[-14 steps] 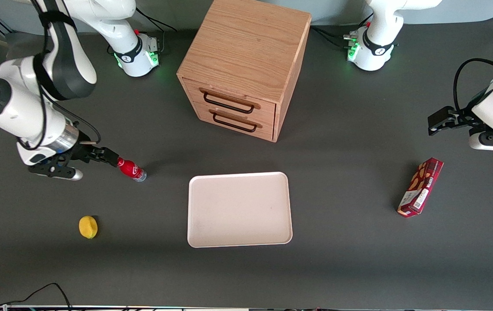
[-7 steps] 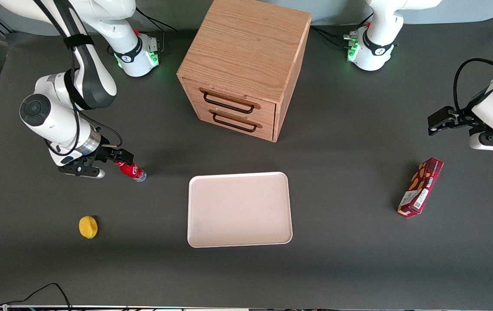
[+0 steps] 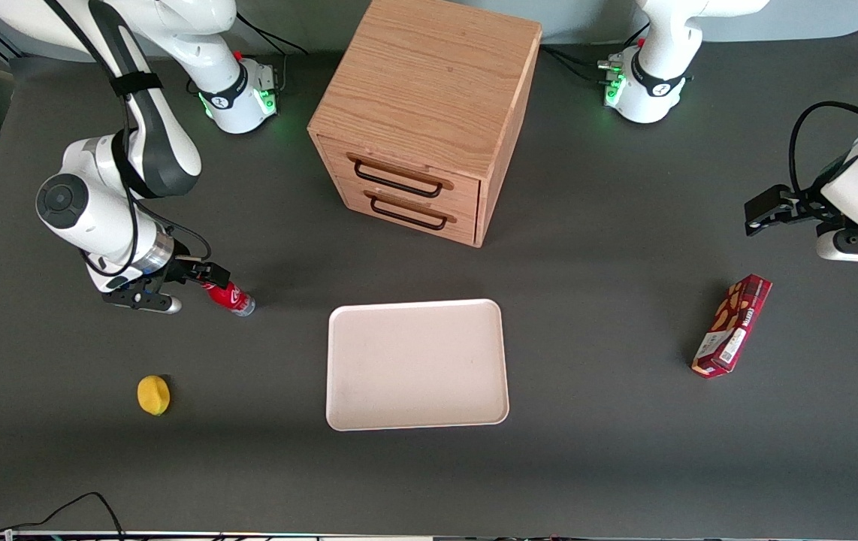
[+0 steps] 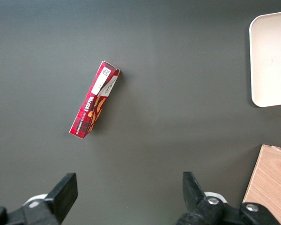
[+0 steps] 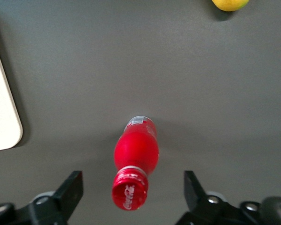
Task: Place coke bottle on tray
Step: 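Close the right gripper around the bottle's cap end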
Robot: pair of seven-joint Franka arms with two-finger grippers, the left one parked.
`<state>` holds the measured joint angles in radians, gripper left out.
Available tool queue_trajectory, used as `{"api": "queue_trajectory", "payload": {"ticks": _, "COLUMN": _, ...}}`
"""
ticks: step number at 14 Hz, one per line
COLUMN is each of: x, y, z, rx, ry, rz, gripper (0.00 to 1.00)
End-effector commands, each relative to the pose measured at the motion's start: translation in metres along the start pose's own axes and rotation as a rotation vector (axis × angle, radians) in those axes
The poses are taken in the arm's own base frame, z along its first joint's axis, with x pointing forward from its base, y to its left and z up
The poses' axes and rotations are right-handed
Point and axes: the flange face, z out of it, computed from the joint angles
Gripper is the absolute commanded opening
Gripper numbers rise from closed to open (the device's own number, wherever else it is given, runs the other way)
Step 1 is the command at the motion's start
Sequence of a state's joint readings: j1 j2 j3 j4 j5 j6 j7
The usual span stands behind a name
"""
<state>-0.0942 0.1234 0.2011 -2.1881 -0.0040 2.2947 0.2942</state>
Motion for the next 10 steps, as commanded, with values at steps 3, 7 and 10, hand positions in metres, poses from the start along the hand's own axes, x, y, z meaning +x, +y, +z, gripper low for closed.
{"api": "queue_trajectory", "payload": {"ticks": 3, "x": 0.0013, "y": 0.0069, "z": 0.0057, "rx": 0.014, "ry": -0.002, "rz": -0.012, "gripper": 0.53}}
{"api": "queue_trajectory", "payload": {"ticks": 7, "x": 0.001, "y": 0.0068, "z": 0.0058, "rx": 0.021, "ry": -0.005, "rz": -0.003, "gripper": 0.34}}
{"api": "queue_trajectory", "payload": {"ticks": 10, "x": 0.0003, "y": 0.0043, "z": 0.0048, "rx": 0.024, "ry": -0.008, "rz": -0.003, "gripper": 0.17}}
